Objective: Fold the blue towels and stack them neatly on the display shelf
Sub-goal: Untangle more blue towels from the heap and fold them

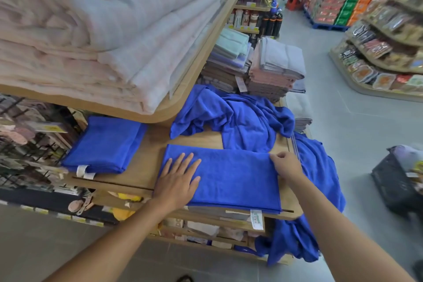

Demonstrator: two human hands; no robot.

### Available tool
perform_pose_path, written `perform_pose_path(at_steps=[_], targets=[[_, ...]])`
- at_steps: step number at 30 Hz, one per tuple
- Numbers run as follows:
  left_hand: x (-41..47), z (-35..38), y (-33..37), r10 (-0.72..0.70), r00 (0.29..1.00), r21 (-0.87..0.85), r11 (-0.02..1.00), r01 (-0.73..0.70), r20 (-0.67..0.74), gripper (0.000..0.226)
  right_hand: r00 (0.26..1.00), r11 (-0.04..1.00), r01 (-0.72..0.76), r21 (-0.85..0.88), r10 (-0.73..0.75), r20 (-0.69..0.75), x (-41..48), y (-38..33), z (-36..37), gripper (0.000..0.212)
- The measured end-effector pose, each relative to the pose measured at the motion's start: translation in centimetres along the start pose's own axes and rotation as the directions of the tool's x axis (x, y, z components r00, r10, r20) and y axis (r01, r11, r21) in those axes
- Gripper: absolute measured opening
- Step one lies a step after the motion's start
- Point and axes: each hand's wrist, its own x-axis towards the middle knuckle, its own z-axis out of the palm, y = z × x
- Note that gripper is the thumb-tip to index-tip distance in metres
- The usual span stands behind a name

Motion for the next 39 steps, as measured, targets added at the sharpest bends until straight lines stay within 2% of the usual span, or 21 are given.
perform_pose_path(at_steps=[5,9,14,16,20,24,27,30,32,39], targets=[[0.1,0.1,-0.3,0.015,1.0,-0.008,1.0,-0.015,0.002,0.063,0.998,1.0,-0.005,-0.031,0.003,-0.068,-1.2,0.1,0.2,0.019],[0.1,0.1,-0.4,0.037,0.999,-0.041,0.999,-0.036,0.008,0.067,0.994,1.0,-0.004,-0.012,0.003,-0.107,-4.5,0.1,0.6,0.026],[-0.1,0.7,0.2,0.132,0.991,-0.017,0.991,-0.131,0.02,0.08,0.996,0.947,-0.012,-0.321,-0.018,-0.091,-8.0,2.2,1.8,0.044],[0.2,1.0,0.5,0.151,0.988,0.0,0.989,-0.151,0.035,0.082,0.996,0.927,-0.041,-0.373,0.008,-0.09,-8.3,2.4,2.1,0.046],[1.6,0.5,0.4,0.181,0.982,0.02,0.983,-0.182,0.049,0.08,0.987,0.973,-0.159,-0.166,0.158,-0.02,-7.2,1.1,1.8,0.037],[3.1,-0.1,0.3,0.212,0.973,-0.01,0.977,-0.212,0.085,0.076,0.971,0.971,-0.237,0.03,0.236,0.022,-5.6,-0.5,0.8,0.03],[3.7,-0.4,1.2,0.228,0.971,-0.055,0.973,-0.224,0.073,0.079,0.912,0.874,-0.407,0.264,0.37,0.178,-6.0,-0.6,-0.4,0.041],[4.0,-0.5,2.6,0.229,0.972,-0.071,0.972,-0.225,0.055,0.083,0.866,0.785,-0.492,0.376,0.395,0.306,-6.7,-0.4,-1.6,0.047],[4.1,-0.3,3.4,0.218,0.973,-0.047,0.976,-0.215,0.073,0.085,0.874,0.784,-0.473,0.402,0.358,0.33,-6.9,-0.4,-2.1,0.042],[3.1,1.0,6.9,0.206,0.974,-0.036,0.979,-0.203,0.091,0.091,0.975,0.84,-0.2,0.505,0.119,0.188,-8.0,-2.9,-4.7,0.03]])
